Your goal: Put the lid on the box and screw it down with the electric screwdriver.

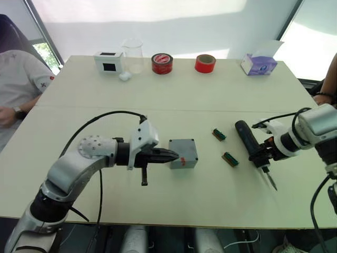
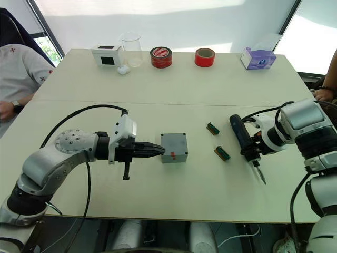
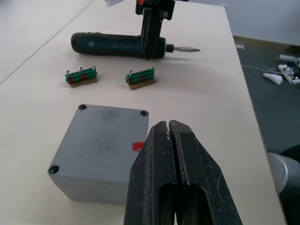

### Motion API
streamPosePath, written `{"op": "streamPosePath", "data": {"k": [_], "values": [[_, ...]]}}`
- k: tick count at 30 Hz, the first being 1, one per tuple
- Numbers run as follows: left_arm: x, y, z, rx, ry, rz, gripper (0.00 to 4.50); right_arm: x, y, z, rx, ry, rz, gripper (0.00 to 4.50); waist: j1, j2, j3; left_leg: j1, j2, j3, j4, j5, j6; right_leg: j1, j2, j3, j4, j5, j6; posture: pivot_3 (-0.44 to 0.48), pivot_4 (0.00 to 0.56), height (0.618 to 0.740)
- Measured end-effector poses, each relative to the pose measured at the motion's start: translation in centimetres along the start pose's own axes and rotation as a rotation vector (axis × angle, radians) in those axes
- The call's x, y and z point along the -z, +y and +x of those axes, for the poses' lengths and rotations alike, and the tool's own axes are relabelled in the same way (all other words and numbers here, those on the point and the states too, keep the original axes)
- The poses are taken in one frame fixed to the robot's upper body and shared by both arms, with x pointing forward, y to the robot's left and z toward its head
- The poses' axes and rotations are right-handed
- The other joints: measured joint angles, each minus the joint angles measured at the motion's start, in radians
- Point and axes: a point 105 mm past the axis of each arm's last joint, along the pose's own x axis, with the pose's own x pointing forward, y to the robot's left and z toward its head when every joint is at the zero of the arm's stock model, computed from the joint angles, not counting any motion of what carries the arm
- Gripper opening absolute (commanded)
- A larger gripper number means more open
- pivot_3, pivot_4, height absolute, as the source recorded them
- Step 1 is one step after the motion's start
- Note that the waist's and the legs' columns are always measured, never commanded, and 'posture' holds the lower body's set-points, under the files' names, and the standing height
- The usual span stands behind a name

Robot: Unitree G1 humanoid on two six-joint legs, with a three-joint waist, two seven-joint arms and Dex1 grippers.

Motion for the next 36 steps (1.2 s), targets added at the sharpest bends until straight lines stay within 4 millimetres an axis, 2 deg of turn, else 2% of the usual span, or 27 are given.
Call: {"op": "streamPosePath", "data": {"k": [3,4,8,11,12,14,16,18,21,23,25,28,32,36], "values": [[0.5,1.0,-0.7,-0.018,0.027,-0.008,0.0,-0.8,-0.4,0.0,0.01,-0.038,0.016,1.8,0.0,0.0,0.0,0.0,0.0,0.001,0.0,-0.002,0.004,0.0,0.0,0.0,0.0,0.0,0.0,0.0,0.15,0.715],[0.5,1.6,-1.0,-0.026,0.04,0.003,0.0,-1.8,-0.9,-0.3,0.025,-0.097,0.008,1.8,0.001,0.001,0.001,0.0,-0.001,0.002,0.0,-0.002,0.004,-0.001,0.0,0.0,0.0,0.0,0.0,0.0,0.15,0.715],[1.3,3.2,-2.3,-0.06,0.076,-0.004,0.0,-5.2,-1.3,-2.8,0.023,-0.317,-0.007,1.8,0.003,0.007,0.004,-0.004,0.0,0.003,0.0,0.001,-0.001,-0.005,0.002,0.0,0.001,0.0,0.001,0.0,0.15,0.715],[1.3,4.6,-3.0,-0.08,0.095,0.009,0.0,-10.1,0.6,-6.0,-0.132,-0.712,0.014,1.8,0.001,0.007,0.005,-0.009,0.001,0.004,0.0,0.002,-0.003,-0.011,0.004,0.001,0.001,0.003,0.005,0.0,0.15,0.715],[1.0,5.1,-3.1,-0.086,0.092,0.025,0.0,-11.2,1.0,-7.4,-0.173,-0.848,0.021,1.8,0.004,0.007,0.005,-0.01,0.002,0.004,0.0,0.002,-0.003,-0.011,0.004,0.0,0.001,0.003,0.005,0.0,0.15,0.715],[0.5,6.2,-3.6,-0.118,0.089,0.038,0.0,-12.0,2.5,-10.2,-0.259,-1.119,0.014,1.8,0.012,0.007,0.005,-0.011,0.002,0.002,-0.001,0.003,-0.004,-0.011,0.005,-0.001,0.001,0.003,0.006,0.0,0.15,0.715],[0.4,7.1,-4.0,-0.145,0.083,0.029,0.0,-11.8,4.6,-11.3,-0.359,-1.258,0.012,1.8,0.013,0.007,0.005,-0.011,0.002,0.001,-0.001,0.003,-0.004,-0.011,0.006,-0.001,0.0,0.003,0.006,0.0,0.15,0.715],[0.0,7.5,-3.6,-0.153,0.041,0.019,0.0,-9.9,7.4,-11.1,-0.44,-1.356,-0.033,1.8,0.02,0.007,0.005,-0.011,0.003,0.0,-0.001,0.003,-0.004,-0.01,0.006,-0.001,0.0,0.003,0.006,0.0,0.15,0.715],[-0.2,7.3,-2.5,-0.125,0.025,0.018,0.0,-7.9,11.6,-9.0,-0.478,-1.35,-0.12,1.8,0.02,0.008,0.005,-0.011,0.002,0.002,0.002,0.003,-0.004,-0.011,0.005,-0.001,0.001,0.003,0.007,0.0,0.15,0.715],[-0.2,7.3,-2.2,-0.115,0.023,0.018,0.0,-7.5,12.9,-8.9,-0.484,-1.36,-0.148,1.8,0.02,0.008,0.005,-0.011,0.002,0.002,0.002,0.003,-0.004,-0.01,0.005,0.0,0.001,0.004,0.007,0.0,0.15,0.715],[-0.1,7.3,-2.2,-0.109,0.023,0.01,0.0,-6.7,14.7,-9.9,-0.487,-1.418,-0.216,1.8,0.02,0.008,0.005,-0.011,0.002,0.001,0.002,0.003,-0.004,-0.01,0.006,0.0,0.002,0.004,0.007,0.0,0.15,0.715],[-0.1,7.0,-1.3,-0.085,0.01,-0.006,0.0,-5.8,16.3,-10.2,-0.492,-1.464,-0.279,1.8,0.022,0.007,0.005,-0.01,0.002,0.0,0.002,0.003,-0.003,-0.009,0.006,0.0,0.002,0.004,0.007,0.0,0.15,0.715],[-0.2,6.6,-0.7,-0.067,0.008,-0.002,0.0,-5.2,16.5,-8.4,-0.467,-1.427,-0.282,1.8,0.021,0.008,0.005,-0.01,0.002,0.0,0.002,0.003,-0.003,-0.009,0.007,0.0,0.002,0.004,0.007,0.0,0.15,0.715],[0.2,6.1,1.9,-0.025,-0.004,-0.009,0.0,-4.6,16.7,-6.6,-0.438,-1.387,-0.302,1.8,0.026,0.008,0.005,-0.01,0.001,0.0,0.002,0.003,-0.003,-0.009,0.007,0.0,0.002,0.004,0.007,0.0,0.15,0.715]]}}
